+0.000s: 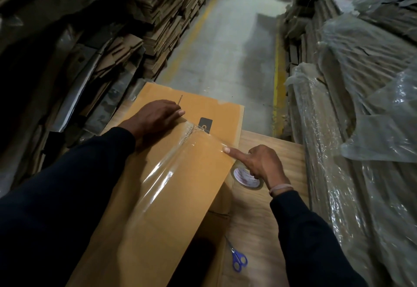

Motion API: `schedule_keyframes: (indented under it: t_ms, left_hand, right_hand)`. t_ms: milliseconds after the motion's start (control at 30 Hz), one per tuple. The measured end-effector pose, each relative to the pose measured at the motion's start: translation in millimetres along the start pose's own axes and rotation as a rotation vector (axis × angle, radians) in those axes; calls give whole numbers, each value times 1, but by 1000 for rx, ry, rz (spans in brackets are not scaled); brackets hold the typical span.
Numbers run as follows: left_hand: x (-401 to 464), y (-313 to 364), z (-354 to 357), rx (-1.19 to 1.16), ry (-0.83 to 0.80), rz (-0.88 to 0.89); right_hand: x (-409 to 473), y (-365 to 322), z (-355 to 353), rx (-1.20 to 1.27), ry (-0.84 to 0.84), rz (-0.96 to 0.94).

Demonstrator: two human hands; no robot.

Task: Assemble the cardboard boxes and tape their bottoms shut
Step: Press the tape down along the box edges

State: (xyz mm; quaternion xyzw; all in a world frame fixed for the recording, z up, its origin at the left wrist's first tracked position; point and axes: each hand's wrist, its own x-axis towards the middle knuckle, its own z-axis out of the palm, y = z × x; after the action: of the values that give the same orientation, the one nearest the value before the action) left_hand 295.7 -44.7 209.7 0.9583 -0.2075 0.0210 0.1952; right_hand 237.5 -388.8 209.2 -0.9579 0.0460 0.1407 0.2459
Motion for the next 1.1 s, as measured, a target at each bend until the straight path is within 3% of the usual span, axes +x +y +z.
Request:
schedule_keyframes:
  t_ms: [100, 200, 333, 467, 600, 700, 767, 900, 1100]
  left_hand:
    - [10, 6, -6, 124, -157, -18]
    - [17, 24, -2, 286, -200, 92]
    - [8, 65, 29, 14, -293, 181]
    - [9, 71, 38, -20, -345, 173]
    - [20, 92, 27, 114, -441, 120]
    - [18, 123, 37, 337, -372, 160]
    - [9, 140, 57, 358, -257, 242]
    - [-4, 144, 81, 108, -135, 202]
    - [6, 148, 81, -139, -169, 209]
  right_hand:
    - [-2, 0, 0, 19, -1, 8]
    - [-2, 0, 0, 36, 5, 7]
    - [-2, 0, 0, 39, -9, 11]
    - [-2, 0, 0, 35, -19, 9]
    - [-5, -2, 0, 22, -10, 16]
    - [-5, -2, 0, 1, -8, 21]
    - [-4, -2, -1, -15, -15, 17]
    - [-6, 1, -2, -11, 16, 4]
    - [-19, 24, 5, 165, 115, -122]
